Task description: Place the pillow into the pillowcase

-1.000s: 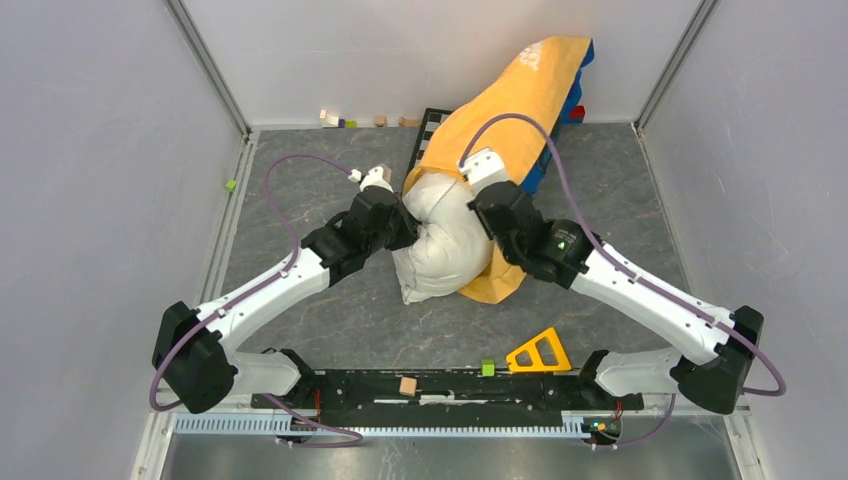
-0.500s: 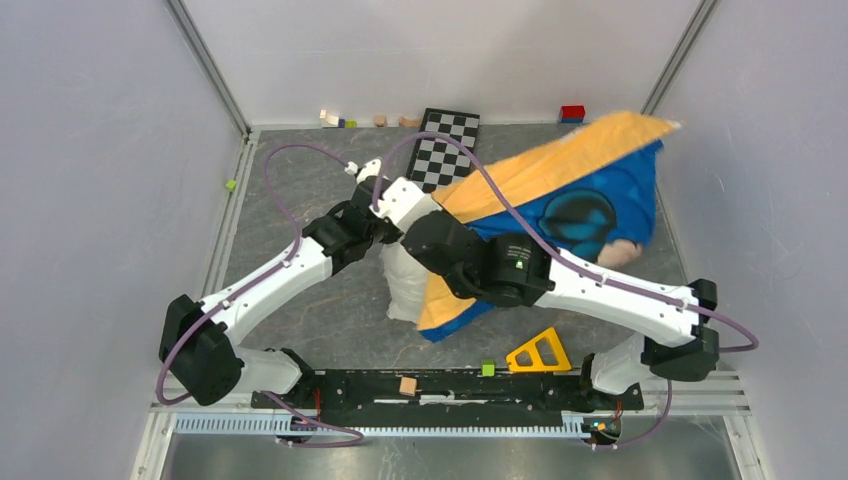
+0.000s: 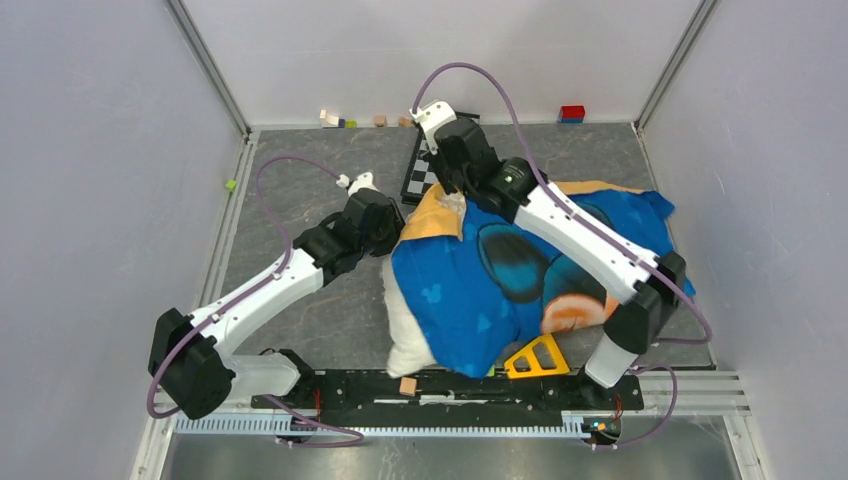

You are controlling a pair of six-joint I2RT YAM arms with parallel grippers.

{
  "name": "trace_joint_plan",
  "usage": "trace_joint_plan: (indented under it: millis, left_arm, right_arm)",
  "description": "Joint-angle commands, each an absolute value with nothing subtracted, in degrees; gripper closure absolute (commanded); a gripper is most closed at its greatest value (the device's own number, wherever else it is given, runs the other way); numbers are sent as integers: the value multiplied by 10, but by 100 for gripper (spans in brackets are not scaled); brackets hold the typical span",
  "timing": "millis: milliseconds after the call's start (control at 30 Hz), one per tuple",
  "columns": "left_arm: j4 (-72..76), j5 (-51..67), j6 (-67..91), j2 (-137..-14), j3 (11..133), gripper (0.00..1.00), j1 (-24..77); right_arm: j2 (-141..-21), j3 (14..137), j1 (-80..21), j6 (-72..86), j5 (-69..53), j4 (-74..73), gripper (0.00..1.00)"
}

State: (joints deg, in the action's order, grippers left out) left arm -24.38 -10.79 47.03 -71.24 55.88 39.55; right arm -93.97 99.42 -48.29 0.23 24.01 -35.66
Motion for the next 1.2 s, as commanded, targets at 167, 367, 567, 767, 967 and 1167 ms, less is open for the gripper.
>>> trace_joint_plan:
  millis: [167,367,567,767,967,1167]
  left_arm:
    - [-291,-99,442,-651,574,3,312]
    - [-254,39,445,-602,475,0,301]
    - [-66,176,521,-603,357,0,321]
    - [111,210,579,-684,334,2,341]
    - [141,187,621,-765,345,39,341]
    - [172,180,640,-785,348,82,340]
  right_arm:
    - [-1085,1107,-367,46,140,-243,100]
    - [-1129,1143,-353,50,137,-258,95]
    - [-1083,1104,-359,59,141,-276,50]
    - [-977,1010,-397,49,184,-302,19]
    - [-834,853,-472,61,248,-310,5]
    - [-755,727,-582,94,312,-314,4]
